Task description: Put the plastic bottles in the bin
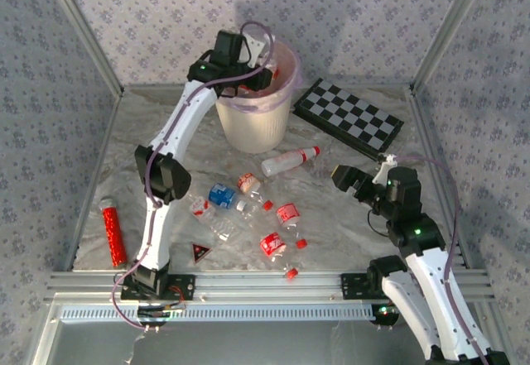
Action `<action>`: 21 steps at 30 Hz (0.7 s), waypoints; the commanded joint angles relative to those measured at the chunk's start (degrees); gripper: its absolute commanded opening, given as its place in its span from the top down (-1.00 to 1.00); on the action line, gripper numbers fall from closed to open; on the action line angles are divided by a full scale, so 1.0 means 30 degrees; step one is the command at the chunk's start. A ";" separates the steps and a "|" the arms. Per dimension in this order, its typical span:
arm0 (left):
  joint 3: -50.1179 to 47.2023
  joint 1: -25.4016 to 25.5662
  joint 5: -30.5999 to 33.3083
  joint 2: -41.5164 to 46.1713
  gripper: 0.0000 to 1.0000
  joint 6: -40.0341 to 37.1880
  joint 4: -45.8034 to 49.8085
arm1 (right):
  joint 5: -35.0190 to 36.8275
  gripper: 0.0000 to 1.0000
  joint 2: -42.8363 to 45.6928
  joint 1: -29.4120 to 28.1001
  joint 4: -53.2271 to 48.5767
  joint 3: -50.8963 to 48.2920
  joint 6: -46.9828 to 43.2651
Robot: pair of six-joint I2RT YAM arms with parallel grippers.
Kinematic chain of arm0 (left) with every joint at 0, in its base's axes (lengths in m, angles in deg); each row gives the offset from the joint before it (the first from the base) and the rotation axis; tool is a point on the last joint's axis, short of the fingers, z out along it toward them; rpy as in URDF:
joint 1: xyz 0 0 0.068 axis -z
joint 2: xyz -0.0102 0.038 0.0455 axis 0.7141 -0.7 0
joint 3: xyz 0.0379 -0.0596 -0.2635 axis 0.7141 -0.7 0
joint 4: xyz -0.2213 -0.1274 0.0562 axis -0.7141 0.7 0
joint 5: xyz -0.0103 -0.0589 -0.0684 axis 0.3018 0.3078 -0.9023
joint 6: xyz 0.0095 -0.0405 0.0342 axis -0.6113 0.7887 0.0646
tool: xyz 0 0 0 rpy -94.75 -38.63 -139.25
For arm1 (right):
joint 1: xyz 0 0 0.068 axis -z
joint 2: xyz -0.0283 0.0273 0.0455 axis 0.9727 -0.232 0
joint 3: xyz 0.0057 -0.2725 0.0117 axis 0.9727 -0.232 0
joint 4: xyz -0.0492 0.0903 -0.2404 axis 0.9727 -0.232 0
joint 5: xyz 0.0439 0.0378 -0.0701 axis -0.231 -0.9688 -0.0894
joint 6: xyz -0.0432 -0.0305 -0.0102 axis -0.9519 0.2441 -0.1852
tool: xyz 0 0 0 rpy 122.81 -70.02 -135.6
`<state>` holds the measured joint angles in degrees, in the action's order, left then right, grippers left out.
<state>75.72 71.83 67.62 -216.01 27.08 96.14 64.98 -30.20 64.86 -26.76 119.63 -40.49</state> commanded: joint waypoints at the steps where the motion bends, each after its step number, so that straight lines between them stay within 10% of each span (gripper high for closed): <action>1: -0.0627 -0.0181 -0.0557 0.0018 0.84 -0.0640 0.0709 | 0.0123 -1.00 -0.0307 0.0109 -0.0962 0.0050 -0.1243; 4: -0.1189 -0.0177 -0.0713 0.0137 0.47 -0.0665 0.0223 | -0.0264 -1.00 -0.0883 0.0071 -0.1643 0.0232 -0.1776; 9: -0.0135 -0.0199 -0.1184 0.0566 -0.71 -0.0635 -0.0348 | -0.0585 -1.00 -0.1434 0.0020 -0.1741 -0.0081 -0.1941; 21: 0.1983 -0.0433 -0.1070 0.1513 -0.90 -0.0742 0.1011 | -0.0702 -0.99 -0.3135 -0.1213 -0.2150 0.0087 -0.3285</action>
<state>79.59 70.83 65.28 -214.48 25.79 97.56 62.84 -39.27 62.70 -31.21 119.11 -47.68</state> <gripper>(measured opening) 0.951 0.998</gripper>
